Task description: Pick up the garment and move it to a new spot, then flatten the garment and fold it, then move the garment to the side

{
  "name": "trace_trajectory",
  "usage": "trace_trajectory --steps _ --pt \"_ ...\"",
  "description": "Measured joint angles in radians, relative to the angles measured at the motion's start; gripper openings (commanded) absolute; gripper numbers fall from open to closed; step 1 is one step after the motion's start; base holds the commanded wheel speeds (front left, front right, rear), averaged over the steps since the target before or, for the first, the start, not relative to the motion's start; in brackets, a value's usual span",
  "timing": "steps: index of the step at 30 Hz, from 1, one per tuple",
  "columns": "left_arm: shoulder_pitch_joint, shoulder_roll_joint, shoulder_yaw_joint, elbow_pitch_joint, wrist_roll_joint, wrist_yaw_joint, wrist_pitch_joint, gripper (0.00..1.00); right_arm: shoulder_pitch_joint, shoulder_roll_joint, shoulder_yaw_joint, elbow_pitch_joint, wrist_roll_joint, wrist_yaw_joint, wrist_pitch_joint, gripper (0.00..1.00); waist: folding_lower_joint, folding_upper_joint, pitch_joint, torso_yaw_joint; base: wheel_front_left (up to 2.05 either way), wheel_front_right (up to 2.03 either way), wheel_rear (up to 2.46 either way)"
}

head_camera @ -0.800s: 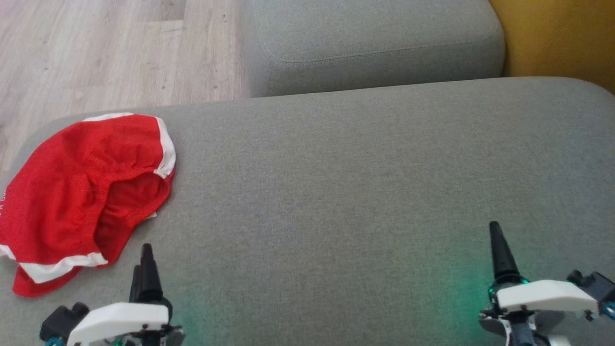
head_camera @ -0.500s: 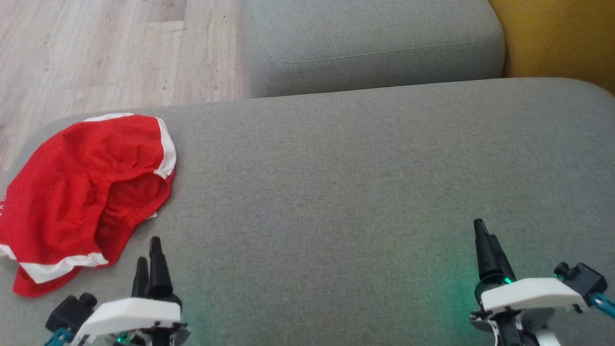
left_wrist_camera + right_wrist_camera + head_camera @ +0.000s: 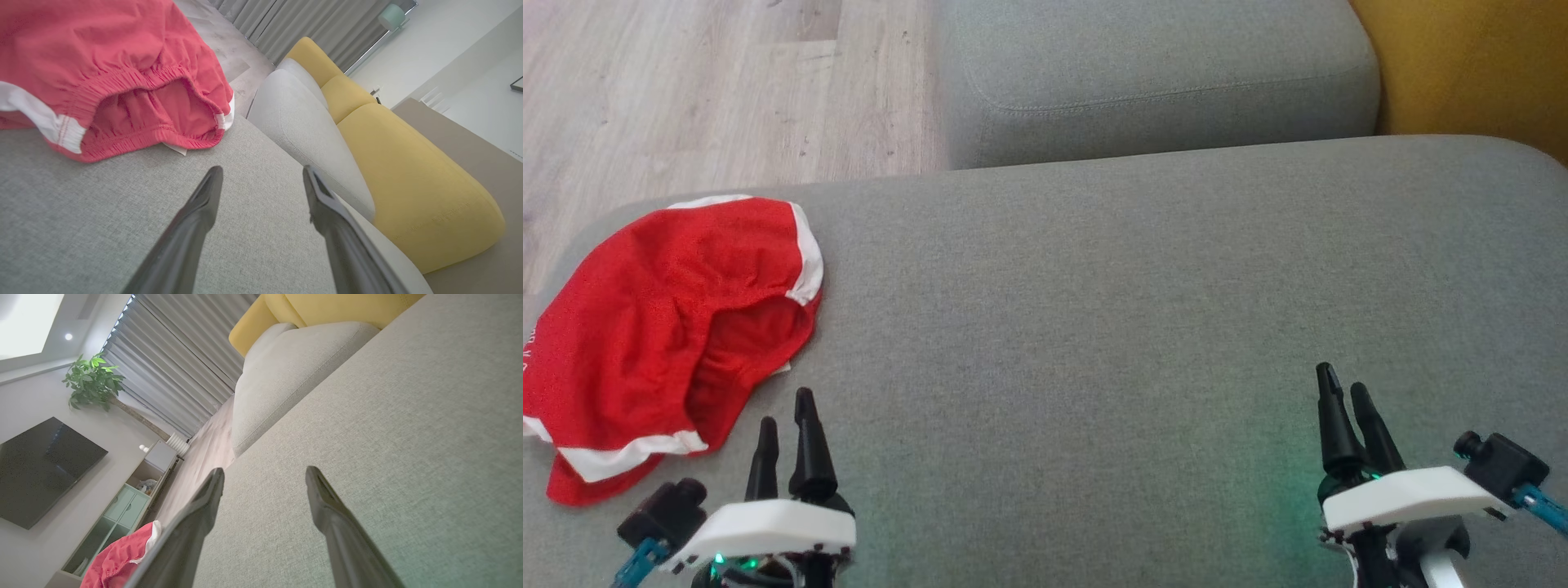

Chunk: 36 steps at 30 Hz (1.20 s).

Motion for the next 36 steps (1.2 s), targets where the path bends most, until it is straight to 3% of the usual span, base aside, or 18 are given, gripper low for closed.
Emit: trace_trajectory --steps 36 --pt "-0.002 0.001 -0.080 -0.011 0.471 0.027 -0.102 1.00 -0.011 0.002 -0.008 0.039 -0.474 0.000 -0.102 1.00 0.0000 0.0000 -0.020 0.005 0.00 0.00 0.00"
